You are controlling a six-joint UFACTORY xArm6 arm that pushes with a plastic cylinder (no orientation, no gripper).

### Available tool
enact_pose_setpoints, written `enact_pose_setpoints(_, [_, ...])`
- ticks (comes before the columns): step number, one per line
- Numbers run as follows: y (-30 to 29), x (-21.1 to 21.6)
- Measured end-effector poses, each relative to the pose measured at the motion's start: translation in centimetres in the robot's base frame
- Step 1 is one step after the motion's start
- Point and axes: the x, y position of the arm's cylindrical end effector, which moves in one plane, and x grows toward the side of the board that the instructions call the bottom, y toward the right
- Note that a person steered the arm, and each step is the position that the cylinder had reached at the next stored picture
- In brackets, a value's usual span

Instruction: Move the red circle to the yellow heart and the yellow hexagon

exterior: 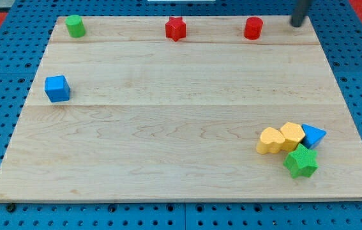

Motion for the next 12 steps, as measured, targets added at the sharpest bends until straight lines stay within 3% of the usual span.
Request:
enact_pose_setpoints(1, [-10.5,0.2])
enact_pose_setpoints(2, [-16.7,4.6])
enact_pose_setpoints(4, [-20.1,4.2])
enact_pose_setpoints(5, [-27.9,4.9])
enact_pose_setpoints(6, [-25.8,10.7])
enact_pose_setpoints(8, [-27.1,6.6])
enact_pose_setpoints(9, [-22.9,8.2])
enact_pose_setpoints(10, [-18.9,12.6])
enact_pose_setpoints(12, [-17.1,8.5])
